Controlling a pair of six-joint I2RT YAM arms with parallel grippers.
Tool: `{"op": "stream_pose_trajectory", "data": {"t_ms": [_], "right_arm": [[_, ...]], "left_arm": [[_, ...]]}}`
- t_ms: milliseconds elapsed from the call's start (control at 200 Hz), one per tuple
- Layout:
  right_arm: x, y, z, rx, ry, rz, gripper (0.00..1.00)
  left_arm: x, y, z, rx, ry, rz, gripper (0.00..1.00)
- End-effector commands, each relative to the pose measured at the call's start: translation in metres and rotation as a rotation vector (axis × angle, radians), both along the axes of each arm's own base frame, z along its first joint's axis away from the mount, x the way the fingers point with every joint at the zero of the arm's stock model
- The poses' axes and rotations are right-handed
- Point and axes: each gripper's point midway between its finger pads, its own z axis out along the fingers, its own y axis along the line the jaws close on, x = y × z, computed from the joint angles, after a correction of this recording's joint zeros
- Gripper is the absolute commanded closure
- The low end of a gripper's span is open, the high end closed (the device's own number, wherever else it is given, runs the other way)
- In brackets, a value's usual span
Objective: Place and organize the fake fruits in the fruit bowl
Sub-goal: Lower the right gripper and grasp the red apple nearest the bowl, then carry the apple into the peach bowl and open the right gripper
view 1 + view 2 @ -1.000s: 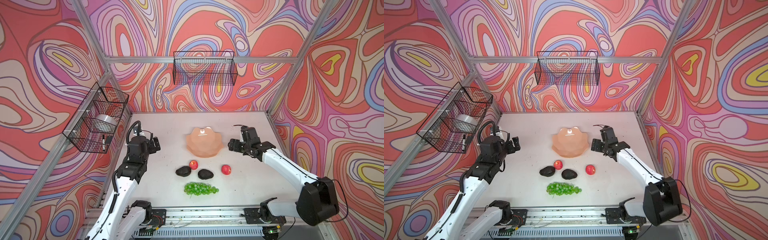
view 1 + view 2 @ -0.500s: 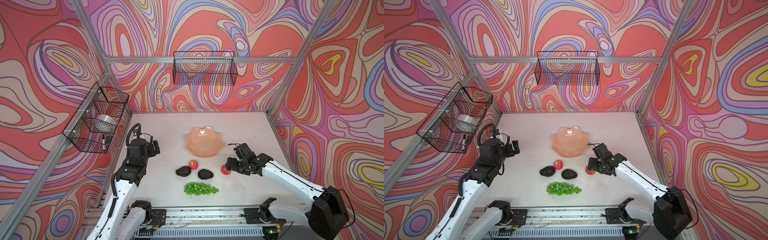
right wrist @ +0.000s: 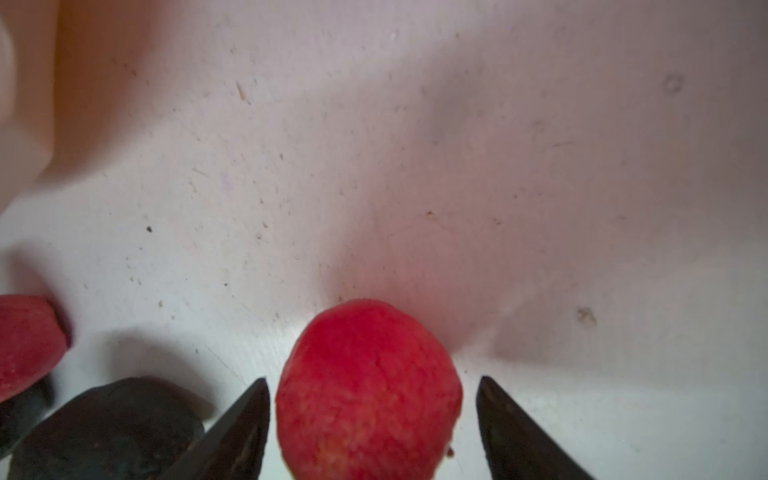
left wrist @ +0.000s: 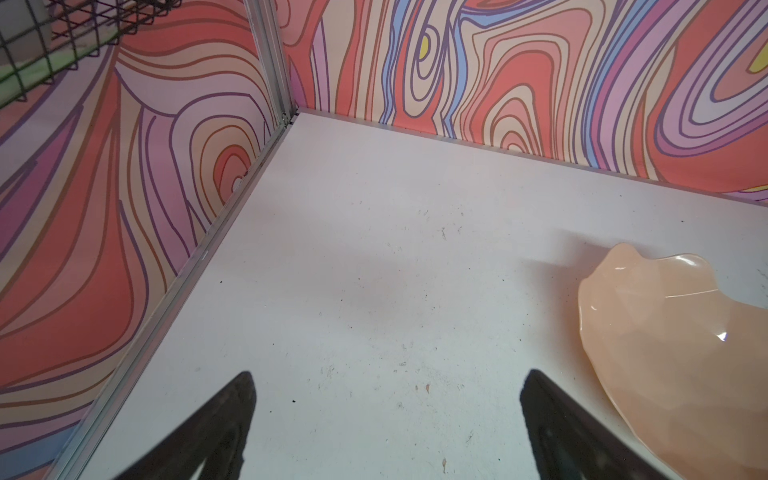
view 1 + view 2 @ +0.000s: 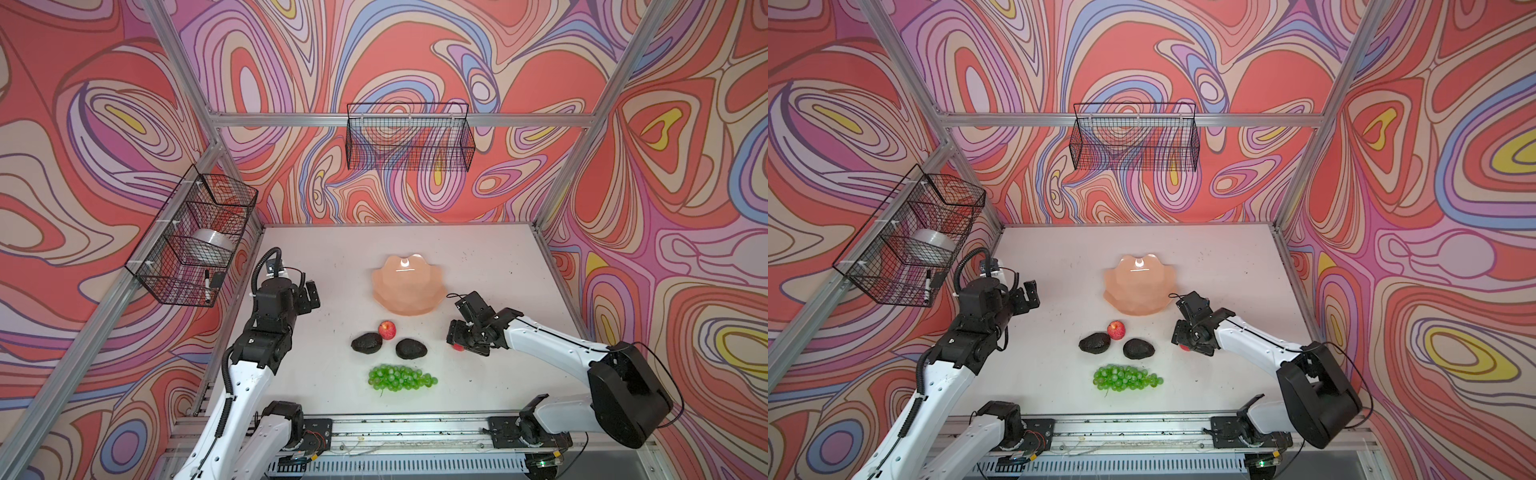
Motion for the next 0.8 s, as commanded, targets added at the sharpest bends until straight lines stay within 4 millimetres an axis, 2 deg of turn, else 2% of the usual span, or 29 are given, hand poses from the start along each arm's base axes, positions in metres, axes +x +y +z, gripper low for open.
{"op": "stream_pose_trajectory", "data": {"t_ms": [0, 190, 270, 335, 461, 551, 661, 796], "right_arm": [[0.009, -0.001, 0.0, -0.018, -0.029, -0.019, 0.3], [0.013, 0.0, 0.004, -0.037, -0.037, 0.004, 0.49], [0.019, -0.002, 0.02, -0.064, -0.066, 0.025, 0.53], [0.029, -0.004, 0.041, -0.095, -0.106, 0.048, 0.55], [0.058, 0.005, 0.098, -0.109, -0.222, 0.09, 0.57], [0.079, 0.015, 0.123, -0.112, -0.274, 0.114, 0.58], [0.11, 0.038, 0.136, -0.118, -0.304, 0.165, 0.59], [0.139, 0.064, 0.135, -0.144, -0.32, 0.218, 0.61]], "left_arm": [[-0.002, -0.002, -0.01, -0.008, 0.031, -0.009, 0.0], [-0.003, -0.001, -0.01, -0.005, 0.032, -0.004, 0.0], [-0.004, -0.001, -0.009, -0.005, 0.028, -0.003, 0.0], [-0.004, 0.0, -0.008, -0.002, 0.026, 0.002, 0.0], [-0.004, 0.001, -0.01, 0.0, 0.032, 0.008, 0.0], [-0.005, 0.002, -0.01, 0.004, 0.034, 0.013, 0.0], [-0.006, 0.003, -0.01, 0.005, 0.032, 0.015, 0.0], [-0.007, 0.003, -0.01, 0.006, 0.028, 0.016, 0.0]]}}
